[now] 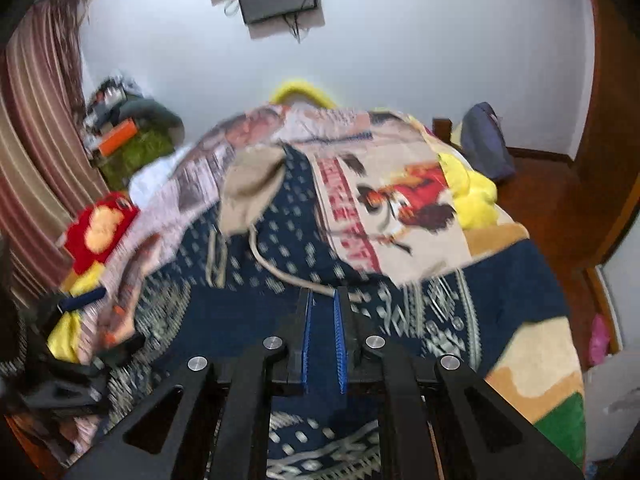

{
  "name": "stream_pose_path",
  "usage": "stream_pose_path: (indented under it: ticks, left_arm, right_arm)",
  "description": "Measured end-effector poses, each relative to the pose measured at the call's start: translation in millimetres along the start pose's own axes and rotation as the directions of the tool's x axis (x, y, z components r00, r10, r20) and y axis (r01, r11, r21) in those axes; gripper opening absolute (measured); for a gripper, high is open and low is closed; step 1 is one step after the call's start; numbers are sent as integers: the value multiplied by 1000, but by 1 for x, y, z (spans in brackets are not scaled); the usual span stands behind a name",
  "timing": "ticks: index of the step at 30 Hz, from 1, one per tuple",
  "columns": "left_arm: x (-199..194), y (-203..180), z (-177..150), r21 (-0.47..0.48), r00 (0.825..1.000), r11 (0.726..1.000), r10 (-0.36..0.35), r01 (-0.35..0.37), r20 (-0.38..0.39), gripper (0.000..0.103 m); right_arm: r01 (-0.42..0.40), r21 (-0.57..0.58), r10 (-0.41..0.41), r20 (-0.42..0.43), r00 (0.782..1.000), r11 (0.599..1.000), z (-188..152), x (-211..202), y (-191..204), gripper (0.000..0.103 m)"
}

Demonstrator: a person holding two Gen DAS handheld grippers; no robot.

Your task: Fold large clothes

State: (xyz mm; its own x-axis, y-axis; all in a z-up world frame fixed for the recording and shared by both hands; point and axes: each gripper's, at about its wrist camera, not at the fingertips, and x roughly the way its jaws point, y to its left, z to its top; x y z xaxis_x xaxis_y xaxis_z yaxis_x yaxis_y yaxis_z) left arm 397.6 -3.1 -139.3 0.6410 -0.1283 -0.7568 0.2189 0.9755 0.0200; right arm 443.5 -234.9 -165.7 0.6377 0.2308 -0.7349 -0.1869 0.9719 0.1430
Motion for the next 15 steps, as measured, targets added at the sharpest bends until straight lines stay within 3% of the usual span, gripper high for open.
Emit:
stream_pose_path:
  ticks: [4, 9, 12, 15]
  left_arm:
    - [13, -21, 6, 19, 998, 999, -43, 44, -44, 91]
    - [38, -74, 23, 51, 984, 987, -147, 153, -101, 91]
    - [59, -117, 36, 77, 965, 970, -218, 231, -147, 91]
    - [82, -164, 49, 114, 945, 950, -266, 290, -192, 91]
  right_arm:
    - [74, -17, -75, -57, 996, 997, -29, -3, -28, 7]
    - [206, -11, -206, -89, 974, 978, -68, -22, -87, 7]
    - [271, 11, -269, -100, 958, 962, -85, -33, -120, 7]
    - [290, 69, -280, -125, 952, 954, -97, -37, -151, 7]
